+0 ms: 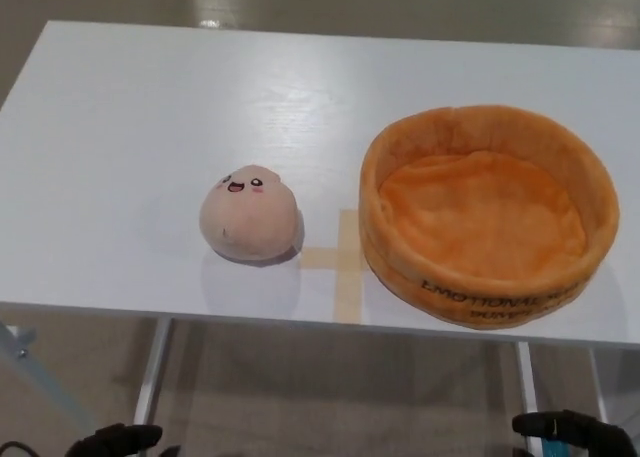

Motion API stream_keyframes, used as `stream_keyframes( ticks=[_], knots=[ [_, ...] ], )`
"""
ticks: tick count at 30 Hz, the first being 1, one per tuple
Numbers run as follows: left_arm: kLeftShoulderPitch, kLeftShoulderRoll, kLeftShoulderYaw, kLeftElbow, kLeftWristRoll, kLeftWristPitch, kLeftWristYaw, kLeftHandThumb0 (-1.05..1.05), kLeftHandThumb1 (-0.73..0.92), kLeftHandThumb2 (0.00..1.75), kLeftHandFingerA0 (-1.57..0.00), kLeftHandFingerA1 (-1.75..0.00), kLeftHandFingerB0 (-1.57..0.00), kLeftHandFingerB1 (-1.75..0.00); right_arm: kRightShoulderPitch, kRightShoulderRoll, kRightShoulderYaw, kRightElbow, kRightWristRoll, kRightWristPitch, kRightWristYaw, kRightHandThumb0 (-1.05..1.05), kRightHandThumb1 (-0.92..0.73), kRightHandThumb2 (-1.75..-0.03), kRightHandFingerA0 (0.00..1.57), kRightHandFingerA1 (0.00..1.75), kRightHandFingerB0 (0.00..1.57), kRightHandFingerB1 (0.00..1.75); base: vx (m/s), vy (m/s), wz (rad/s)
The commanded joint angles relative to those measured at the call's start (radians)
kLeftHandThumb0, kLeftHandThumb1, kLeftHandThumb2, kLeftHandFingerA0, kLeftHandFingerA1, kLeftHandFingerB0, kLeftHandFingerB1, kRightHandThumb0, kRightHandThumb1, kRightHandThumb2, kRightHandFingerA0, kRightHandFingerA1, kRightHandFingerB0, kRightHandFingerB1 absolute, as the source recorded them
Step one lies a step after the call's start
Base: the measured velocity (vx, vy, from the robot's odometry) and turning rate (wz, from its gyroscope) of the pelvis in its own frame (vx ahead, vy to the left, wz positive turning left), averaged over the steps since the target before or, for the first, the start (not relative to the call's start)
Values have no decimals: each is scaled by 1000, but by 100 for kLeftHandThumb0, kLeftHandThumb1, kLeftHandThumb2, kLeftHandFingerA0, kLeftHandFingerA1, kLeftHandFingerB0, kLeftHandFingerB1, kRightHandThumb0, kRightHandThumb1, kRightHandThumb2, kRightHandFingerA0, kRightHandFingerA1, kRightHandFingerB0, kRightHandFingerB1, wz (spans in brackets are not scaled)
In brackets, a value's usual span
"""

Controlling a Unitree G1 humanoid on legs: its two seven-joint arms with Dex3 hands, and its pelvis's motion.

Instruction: Use the left hand to pick up the pink round toy on the left and place it inside the orange plate on the desk.

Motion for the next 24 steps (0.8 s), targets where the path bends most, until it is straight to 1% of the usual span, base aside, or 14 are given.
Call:
stream_keyframes(
  ticks=[1, 5, 6, 7, 8, 12, 13, 14, 15, 16, 17, 18, 19, 24],
  knots=[
    [11, 10, 10, 26, 11, -67, -10, -59, 59, 65, -56, -45, -49, -41, 10, 3, -15, 23, 12, -55, -10, -16, -26, -94, 87, 93, 80, 90, 0, 0, 0],
    [16, 16, 4, 30, 18, -80, -43, -54, 66, 60, -49, -39, -46, -37, 14, 1, -12, 27, 4, -63, -10, -18, -26, -94, 85, 91, 78, 89, 0, 0, 0],
    [15, 20, -3, 33, 24, -79, -55, -61, 53, 88, -42, -53, -32, -46, 13, 2, -20, 28, 13, -60, -8, -15, -28, -95, 86, 92, 78, 88, 0, 0, 0],
    [20, 21, -4, 33, 25, -87, -63, -56, 50, 89, -42, -55, -28, -46, 16, 2, -20, 28, 11, -62, -10, -16, -27, -95, 87, 93, 79, 89, 0, 0, 0],
    [25, 23, -4, 33, 23, -90, -71, -59, 60, 60, -45, -38, -39, -34, 20, 3, -20, 29, 11, -63, -12, -16, -27, -95, 89, 94, 81, 91, 0, 0, 0],
    [42, 31, -8, 27, 24, -99, -112, -58, 62, 60, -40, -36, -35, -32, 31, 3, -23, 31, 12, -72, -11, -16, -28, -95, 88, 94, 79, 90, 0, 0, 0],
    [51, 42, -22, 18, 36, -116, -141, -49, 60, 59, -33, -35, -31, -31, 31, 3, -24, 31, 12, -67, -15, -16, -33, -88, 83, 97, 74, 95, 0, 0, 0],
    [55, 46, -28, 14, 40, -124, -153, -49, 60, 59, -33, -35, -31, -31, 31, 3, -24, 31, 11, -65, -17, -16, -33, -88, 83, 97, 74, 95, 0, 0, 0],
    [70, 57, -42, 4, 47, -154, -200, -24, 40, 93, -11, -53, -10, -50, 34, 1, -25, 31, 11, -68, -15, -19, -34, -87, 83, 99, 73, 95, 0, 0, 0],
    [77, 63, -49, -1, 47, -167, -221, -24, 40, 93, -11, -53, -10, -50, 35, 1, -26, 31, 11, -70, -14, -19, -34, -87, 83, 99, 73, 95, 0, 0, 0],
    [92, 74, -60, -19, 46, -188, -265, -45, 48, 64, -14, -36, -14, -32, 32, 0, -27, 31, 10, -68, -19, -20, -35, -87, 81, 103, 71, 95, 0, 0, 0],
    [110, 84, -68, -39, 44, -204, -295, -26, 41, 91, -1, -49, 0, -47, 29, -1, -33, 32, 15, -65, -20, -20, -36, -86, 77, 106, 67, 92, 0, 0, 0],
    [134, 98, -71, -65, 38, -223, -319, -45, 50, 64, -8, -25, -11, -29, 28, 0, -41, 32, 22, -68, -21, -24, -37, -86, 71, 120, 59, 94, 0, 0, 0],
    [204, 141, -77, -165, 16, -257, -391, -41, 54, 58, -7, -24, -10, -24, 26, -2, -45, 32, 17, -72, -34, -26, -40, -84, 71, 117, 54, 89, 0, 0, 0]
  ],
)
